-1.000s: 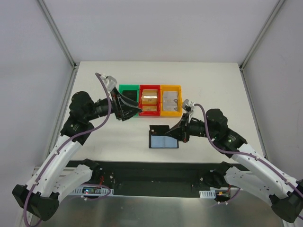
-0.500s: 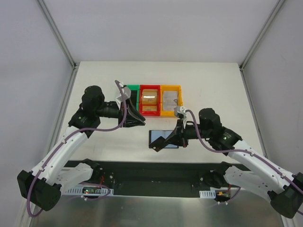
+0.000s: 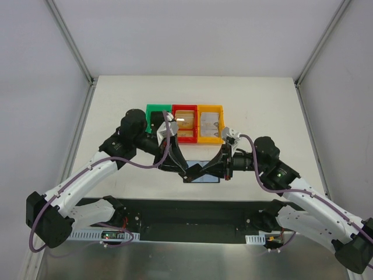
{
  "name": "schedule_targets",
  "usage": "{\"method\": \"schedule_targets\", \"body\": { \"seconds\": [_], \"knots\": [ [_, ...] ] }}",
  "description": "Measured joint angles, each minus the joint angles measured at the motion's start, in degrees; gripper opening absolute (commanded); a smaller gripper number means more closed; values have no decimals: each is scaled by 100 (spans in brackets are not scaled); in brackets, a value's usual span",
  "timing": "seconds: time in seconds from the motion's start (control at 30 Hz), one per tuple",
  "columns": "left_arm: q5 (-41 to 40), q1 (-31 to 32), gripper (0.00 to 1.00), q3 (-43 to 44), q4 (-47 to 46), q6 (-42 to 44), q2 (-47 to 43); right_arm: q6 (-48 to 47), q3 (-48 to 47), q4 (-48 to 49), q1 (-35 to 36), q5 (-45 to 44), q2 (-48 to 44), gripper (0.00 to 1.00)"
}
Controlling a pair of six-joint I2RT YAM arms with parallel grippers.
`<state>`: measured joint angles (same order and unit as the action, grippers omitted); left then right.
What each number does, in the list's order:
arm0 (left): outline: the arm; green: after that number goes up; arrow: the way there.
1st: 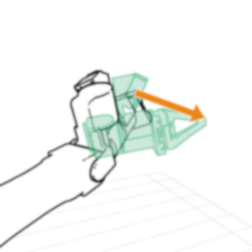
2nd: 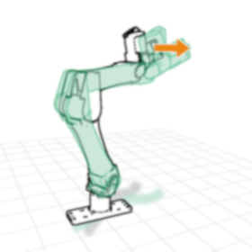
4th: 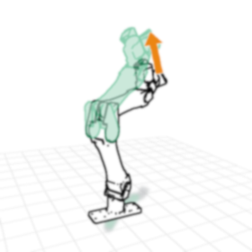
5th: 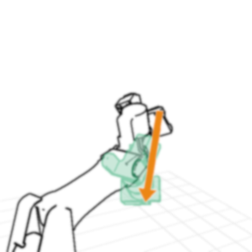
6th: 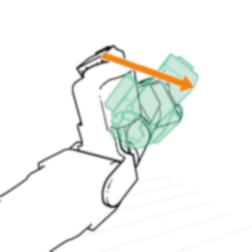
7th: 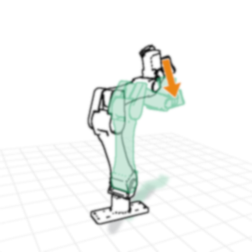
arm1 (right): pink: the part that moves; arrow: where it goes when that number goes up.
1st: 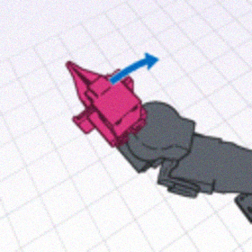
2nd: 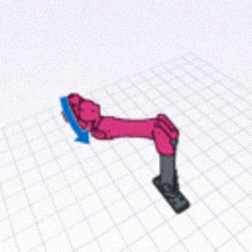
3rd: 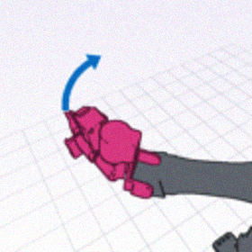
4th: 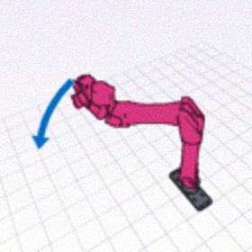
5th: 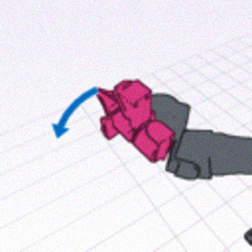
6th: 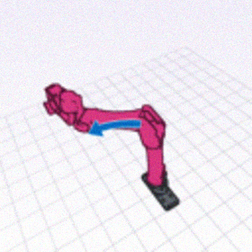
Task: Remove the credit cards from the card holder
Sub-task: Place the credit card in the storage box.
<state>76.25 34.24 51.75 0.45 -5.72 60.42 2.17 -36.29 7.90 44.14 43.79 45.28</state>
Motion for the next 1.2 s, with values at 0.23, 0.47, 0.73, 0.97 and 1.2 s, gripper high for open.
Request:
{"method": "schedule_targets", "body": {
  "seconds": [0.23, 0.47, 0.73, 0.97, 1.2],
  "knots": [
    [-2, 31, 25, -59, 31, 70, 177, 155, 0, 170, 0, 66, 42, 0],
    [-42, 33, 24, -57, 330, 181, 269, 188, 2, 168, 0, 133, 157, 0],
    [-291, 35, 45, 31, 752, 402, 289, 164, 0, 122, -2, 129, 247, 0],
    [-470, 52, 49, 144, 887, 579, 122, 138, 0, 101, 20, 170, 254, 0],
    [-627, -111, 36, 151, 892, 660, 101, 57, -2, -81, 129, 321, 291, 0]
  ]
}}
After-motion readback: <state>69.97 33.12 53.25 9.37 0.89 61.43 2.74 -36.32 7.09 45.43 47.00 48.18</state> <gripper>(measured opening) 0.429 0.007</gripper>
